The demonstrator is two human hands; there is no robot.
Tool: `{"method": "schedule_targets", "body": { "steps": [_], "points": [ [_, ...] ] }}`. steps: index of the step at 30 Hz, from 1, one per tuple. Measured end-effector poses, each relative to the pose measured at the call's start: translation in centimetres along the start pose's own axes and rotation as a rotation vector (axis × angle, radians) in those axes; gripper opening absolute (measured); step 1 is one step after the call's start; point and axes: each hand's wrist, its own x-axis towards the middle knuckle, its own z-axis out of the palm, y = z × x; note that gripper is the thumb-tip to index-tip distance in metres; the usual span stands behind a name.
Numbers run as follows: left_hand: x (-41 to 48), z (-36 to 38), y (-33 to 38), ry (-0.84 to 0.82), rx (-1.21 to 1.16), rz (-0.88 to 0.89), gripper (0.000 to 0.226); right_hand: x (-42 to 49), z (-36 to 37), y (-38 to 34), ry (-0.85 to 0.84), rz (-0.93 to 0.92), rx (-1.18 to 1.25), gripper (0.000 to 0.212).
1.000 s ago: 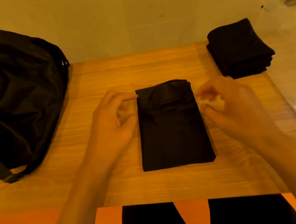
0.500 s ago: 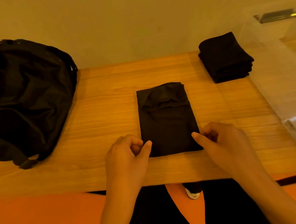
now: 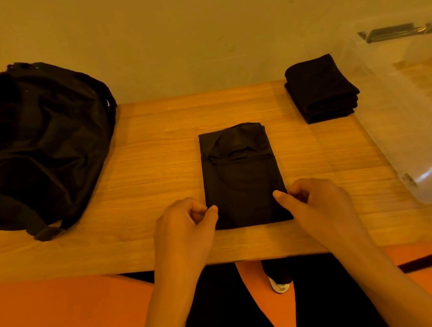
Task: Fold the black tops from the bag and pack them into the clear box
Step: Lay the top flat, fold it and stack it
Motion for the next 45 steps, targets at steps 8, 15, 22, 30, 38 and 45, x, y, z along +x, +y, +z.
{"method": "schedule_targets", "body": {
  "steps": [8, 15, 22, 30, 38, 45],
  "points": [
    [-1.2, -0.4, -0.4, -0.038, 0.037, 0.001, 0.024, -0.6, -0.4, 0.3, -0.057, 0.009, -0.009, 0.026],
    [-0.9, -0.1, -0.1, -0.007, 0.064, 0.01, 0.028, 0.0, 0.0, 0.3, -0.045, 0.013, -0.063, 0.025],
    [-0.8, -0.3, 0.2, -0.089, 0.195, 0.009, 0.036, -0.2, -0.4, 0.1, -0.103, 0.019, -0.099, 0.031],
    [0.1, -0.8, 0.2, -0.168, 0.269, -0.008, 0.038, 1.1, -0.4, 0.0, -0.094, -0.039, -0.114, 0.029],
    [0.7, 0.0, 1.2, 0.176, 0.34, 0.516, 0.035, 1.7, 0.2, -0.3, 0.195, -0.458, -0.313, 0.039],
    [3.5, 0.6, 0.1, -0.033, 0.242, 0.673, 0.043, 4.2, 0.1, -0.3, 0.154, -0.493, -0.217, 0.04]
  ]
}}
